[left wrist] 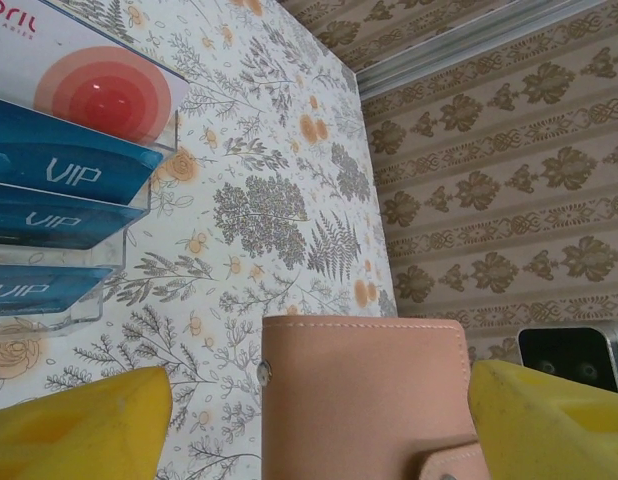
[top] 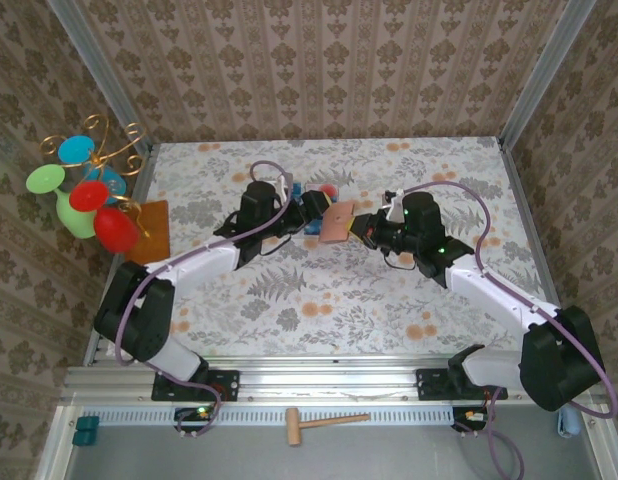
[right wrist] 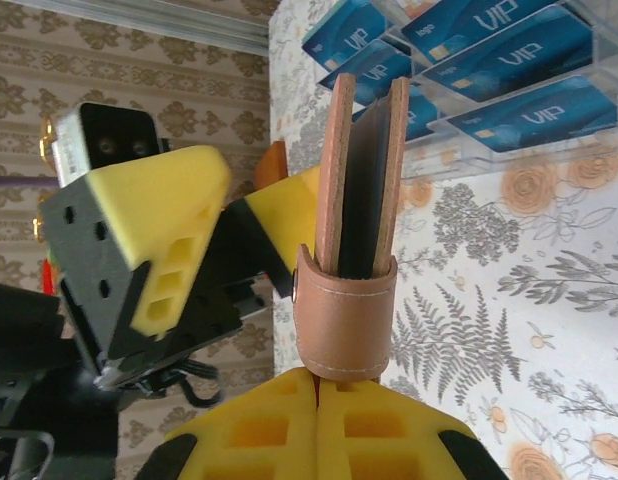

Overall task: Put the credit cards into the card holder
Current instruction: Pass the card holder.

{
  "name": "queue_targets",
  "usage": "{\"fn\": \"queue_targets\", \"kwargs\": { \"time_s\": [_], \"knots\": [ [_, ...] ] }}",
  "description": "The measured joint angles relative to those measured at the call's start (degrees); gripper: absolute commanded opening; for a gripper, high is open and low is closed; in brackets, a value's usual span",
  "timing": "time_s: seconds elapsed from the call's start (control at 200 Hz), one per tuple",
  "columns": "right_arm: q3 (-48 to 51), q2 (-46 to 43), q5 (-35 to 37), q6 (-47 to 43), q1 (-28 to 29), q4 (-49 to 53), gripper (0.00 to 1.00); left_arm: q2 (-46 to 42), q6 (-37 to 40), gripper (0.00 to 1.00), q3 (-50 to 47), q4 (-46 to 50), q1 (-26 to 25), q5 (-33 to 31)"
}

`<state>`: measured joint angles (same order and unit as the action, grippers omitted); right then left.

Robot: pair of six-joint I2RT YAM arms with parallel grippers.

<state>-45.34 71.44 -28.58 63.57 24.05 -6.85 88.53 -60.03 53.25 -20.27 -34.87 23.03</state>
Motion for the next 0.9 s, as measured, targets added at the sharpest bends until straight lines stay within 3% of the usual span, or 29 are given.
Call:
{"fn": "queue_targets", "kwargs": {
  "time_s": [0.495,0.9],
  "knots": [
    [-1.11,0.09,-0.39,2.45,1.03,-2.47,0.0,5.33,-8.37,0.55,0.02,-10.51,-0.39,2.34],
    [-0.81,0.31,-0.37,2.47,1.01,-3.3,0.0,4.5,-9.49,0.28,-0.9,-12.7,-0.33,1.79]
  ]
}}
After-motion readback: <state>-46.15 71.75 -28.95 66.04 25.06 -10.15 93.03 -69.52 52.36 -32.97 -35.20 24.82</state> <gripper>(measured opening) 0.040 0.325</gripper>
